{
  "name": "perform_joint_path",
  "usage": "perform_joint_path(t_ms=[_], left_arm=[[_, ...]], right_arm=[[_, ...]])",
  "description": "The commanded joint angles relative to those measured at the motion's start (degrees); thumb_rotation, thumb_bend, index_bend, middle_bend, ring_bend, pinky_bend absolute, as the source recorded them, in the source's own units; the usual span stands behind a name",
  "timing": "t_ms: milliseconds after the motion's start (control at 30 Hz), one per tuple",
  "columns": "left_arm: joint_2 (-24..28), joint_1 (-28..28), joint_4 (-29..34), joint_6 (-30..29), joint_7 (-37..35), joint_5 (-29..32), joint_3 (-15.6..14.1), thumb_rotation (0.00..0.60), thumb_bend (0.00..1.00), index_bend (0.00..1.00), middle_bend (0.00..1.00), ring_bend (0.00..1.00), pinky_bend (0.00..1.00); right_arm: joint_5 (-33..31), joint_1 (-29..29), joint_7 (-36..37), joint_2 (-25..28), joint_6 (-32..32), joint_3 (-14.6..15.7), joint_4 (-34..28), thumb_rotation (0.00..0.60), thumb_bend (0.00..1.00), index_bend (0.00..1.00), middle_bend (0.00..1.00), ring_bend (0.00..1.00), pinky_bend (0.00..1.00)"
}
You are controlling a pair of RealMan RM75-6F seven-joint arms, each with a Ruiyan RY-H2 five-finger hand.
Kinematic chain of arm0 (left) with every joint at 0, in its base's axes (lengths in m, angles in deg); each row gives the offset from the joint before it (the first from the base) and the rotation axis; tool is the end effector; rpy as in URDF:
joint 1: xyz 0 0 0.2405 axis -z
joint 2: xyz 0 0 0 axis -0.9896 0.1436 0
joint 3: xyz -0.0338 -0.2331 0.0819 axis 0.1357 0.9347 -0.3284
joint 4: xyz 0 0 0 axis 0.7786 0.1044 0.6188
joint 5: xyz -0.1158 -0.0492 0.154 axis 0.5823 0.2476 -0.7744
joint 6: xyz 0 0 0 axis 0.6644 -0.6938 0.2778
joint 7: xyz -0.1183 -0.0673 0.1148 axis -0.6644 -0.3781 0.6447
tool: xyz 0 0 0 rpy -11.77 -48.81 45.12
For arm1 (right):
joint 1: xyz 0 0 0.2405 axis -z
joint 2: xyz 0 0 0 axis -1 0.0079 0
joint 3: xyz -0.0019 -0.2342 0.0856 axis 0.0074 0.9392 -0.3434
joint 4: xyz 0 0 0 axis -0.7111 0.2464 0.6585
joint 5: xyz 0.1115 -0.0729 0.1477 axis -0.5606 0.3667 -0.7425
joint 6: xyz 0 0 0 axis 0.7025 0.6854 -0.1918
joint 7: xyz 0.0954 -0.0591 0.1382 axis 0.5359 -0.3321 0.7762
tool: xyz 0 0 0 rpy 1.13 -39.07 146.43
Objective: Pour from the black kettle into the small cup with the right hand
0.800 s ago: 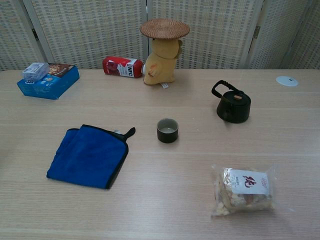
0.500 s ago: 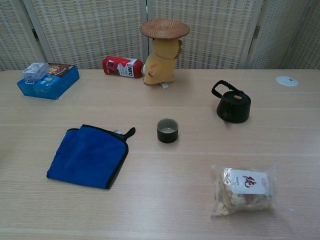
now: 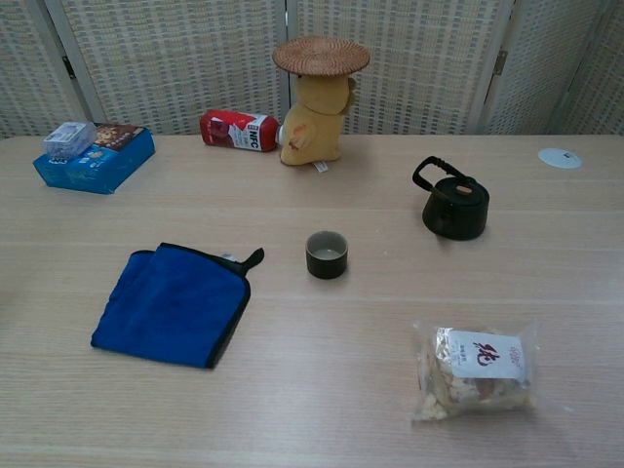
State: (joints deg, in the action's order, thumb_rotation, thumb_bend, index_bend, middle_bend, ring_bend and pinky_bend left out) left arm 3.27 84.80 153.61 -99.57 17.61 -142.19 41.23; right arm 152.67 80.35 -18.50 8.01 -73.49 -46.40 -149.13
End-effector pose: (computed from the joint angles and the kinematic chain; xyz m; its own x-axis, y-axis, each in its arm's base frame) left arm -0.2705 0.1937 0.1378 0.3573 0.0097 0.9339 0.9326 -0.0586 -0.3562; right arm -0.2764 -0.2280 0.1413 0.4356 -0.1317 0.8904 -0.8964 -0.1537 0.4158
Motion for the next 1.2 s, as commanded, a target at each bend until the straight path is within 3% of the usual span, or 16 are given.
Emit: perform_joint_path(t_ms=[33,600,933,1200], left_arm=[[-0.11,0.04,-0.13,0.07,-0.02,0.12,0.07,0.600,0.22,0.03,0.00,0.00,0.00],[-0.56,-0.06,-1.13,0.64,-0.21,1.57,0.29,0.600,0.22,0.03,0.00,0.00,0.00],[-0.47,-0.20,-1.48,0.66,-0.39,2.05,0.37,0.600,0.22,0.03,0.00,0.00,0.00],[-0.64,-0.12,-1.73,0.88,-0.48,2.36,0.50,0.600,0.22,0.03,0.00,0.00,0.00]], right_arm=[[-0.84,-3.36,-2.00,0.81,3.98,-1.39,-1.81,0.600,0.06,0.06,0.19,0.06,0.10],[-11.31,-21.04,-5.70,-2.04,25.42,-8.52,-1.59,0.600,0.05,0.07,0.16,0.06,0.10],[-22.59,-30.59,-10.17,-6.92,36.20,-10.44,4.66,0.600,0.04,0.07,0.11,0.01,0.10],[-30.82,-36.98,-13.38,-12.47,41.22,-9.94,12.44,0.600,0.04,0.07,0.07,0.00,0.08]])
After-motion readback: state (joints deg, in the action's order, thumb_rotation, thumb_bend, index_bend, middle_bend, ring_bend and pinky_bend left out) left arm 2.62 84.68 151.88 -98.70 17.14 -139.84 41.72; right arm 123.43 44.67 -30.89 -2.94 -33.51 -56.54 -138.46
